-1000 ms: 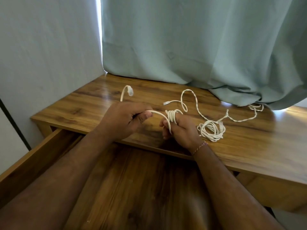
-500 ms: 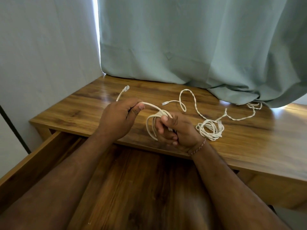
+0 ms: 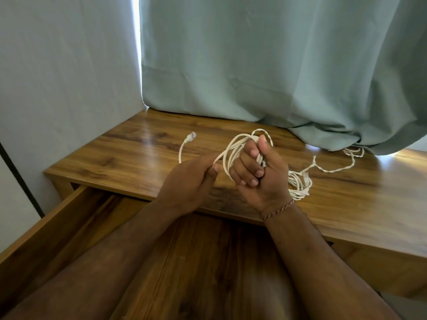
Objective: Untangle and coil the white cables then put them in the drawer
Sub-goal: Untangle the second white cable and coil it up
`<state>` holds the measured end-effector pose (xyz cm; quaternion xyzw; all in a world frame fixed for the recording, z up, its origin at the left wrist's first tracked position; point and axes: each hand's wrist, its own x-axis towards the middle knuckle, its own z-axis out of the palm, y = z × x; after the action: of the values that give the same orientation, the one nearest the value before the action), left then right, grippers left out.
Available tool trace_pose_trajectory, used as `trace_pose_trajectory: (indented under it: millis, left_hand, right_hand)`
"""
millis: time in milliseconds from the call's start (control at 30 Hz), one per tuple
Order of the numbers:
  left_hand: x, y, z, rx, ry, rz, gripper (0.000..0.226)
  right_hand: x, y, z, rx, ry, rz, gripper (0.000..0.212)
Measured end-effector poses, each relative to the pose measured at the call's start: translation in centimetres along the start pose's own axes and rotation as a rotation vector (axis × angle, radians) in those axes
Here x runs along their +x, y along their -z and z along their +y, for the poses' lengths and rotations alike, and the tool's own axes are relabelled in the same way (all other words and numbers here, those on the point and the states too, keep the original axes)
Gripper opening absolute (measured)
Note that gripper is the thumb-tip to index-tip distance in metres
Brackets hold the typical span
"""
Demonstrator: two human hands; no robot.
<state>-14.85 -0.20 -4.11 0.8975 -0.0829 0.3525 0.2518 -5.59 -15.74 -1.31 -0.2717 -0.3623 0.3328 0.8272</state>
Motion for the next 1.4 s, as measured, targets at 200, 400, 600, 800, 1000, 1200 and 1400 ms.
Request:
trace_pose_trajectory:
  millis: [200,400,600,800,1000,1200,1400]
  left_hand:
    - [0.1,0.0,1.1,-0.646,0.288,-0.041,0.055]
    - [0.9,-0.4,2.3,-0.631,0.34,0.051,0.035]
    - [1.0,-0.9,1.7,-0.577,0.351,0.124,0.04]
    - [0.7,-1.2,0.6,-0.39,0.311,0.201,0.038]
    - [1.2,-0.3,1.4,-0.422,0.434,0.204,0.042]
    - [1.6,1.2,1.4,-1.041,0.465,0.047,0.036]
    - [1.8,0.6,1.3,-1.251,0.586,0.182,0.037]
  right_hand:
    - [-0.1,0.5,0.4,0.024,-0.06,-0.023,0.048]
    - [-0.3,0.2,0.9,0.053,-0.119,-0.101,0.043]
    - [-0.2,-1.0,1.0,-0.12,-0.119,-0.024,0.044]
    - [0.3,-1.8,0.4,-0.752,-0.051,0.234,0.042]
    - [0.4,-1.4,2.0,-1.181,0.136,0.384,0.044]
    - [0.3,-0.7,3.6,-1.29,0.289,0.444,0.044]
    - [0.0,-0.2,3.5,-1.009,0.182,0.381,0.056]
